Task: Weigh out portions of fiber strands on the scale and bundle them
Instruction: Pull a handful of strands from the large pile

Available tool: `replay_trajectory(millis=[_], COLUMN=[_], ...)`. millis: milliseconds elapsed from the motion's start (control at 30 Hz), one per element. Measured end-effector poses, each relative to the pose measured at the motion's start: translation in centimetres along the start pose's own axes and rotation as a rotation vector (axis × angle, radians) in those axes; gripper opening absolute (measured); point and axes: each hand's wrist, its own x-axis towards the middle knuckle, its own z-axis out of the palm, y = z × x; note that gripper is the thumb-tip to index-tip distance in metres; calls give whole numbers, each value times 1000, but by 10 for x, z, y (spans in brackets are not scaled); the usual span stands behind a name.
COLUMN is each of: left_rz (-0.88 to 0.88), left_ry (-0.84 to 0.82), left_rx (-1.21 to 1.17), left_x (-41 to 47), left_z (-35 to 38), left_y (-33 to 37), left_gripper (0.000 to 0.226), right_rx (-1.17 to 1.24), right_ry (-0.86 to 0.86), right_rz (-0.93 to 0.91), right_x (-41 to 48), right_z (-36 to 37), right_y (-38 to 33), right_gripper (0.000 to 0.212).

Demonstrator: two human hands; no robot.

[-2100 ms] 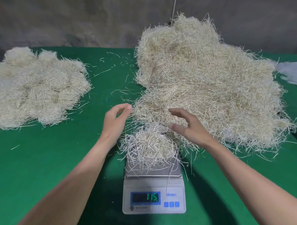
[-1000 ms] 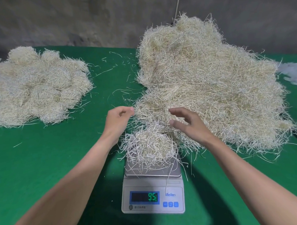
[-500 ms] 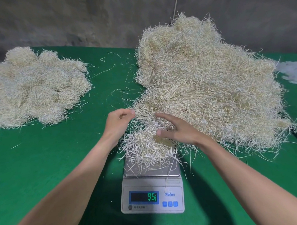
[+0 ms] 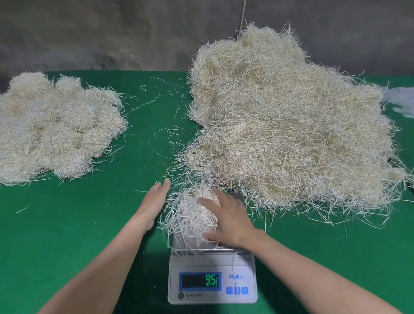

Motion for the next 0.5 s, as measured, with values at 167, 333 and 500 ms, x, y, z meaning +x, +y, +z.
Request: replay_trajectory(millis=[167,333,500], left_rz=[10,130,-85], left_ry=[-114,-383,-320], left_rx=[214,-176,-1091], left_x=[-11,-32,-37], left_z=[25,45,58], left_y=[-7,44,113], left_gripper=[70,79,35], right_rx=[177,387,292], right_ry=[117,405,528], right_rz=[-14,44,-196], right_x=[1,17,20], right_z=[7,-31,-89], right_y=[5,3,-12], right_gripper=[57,54,59])
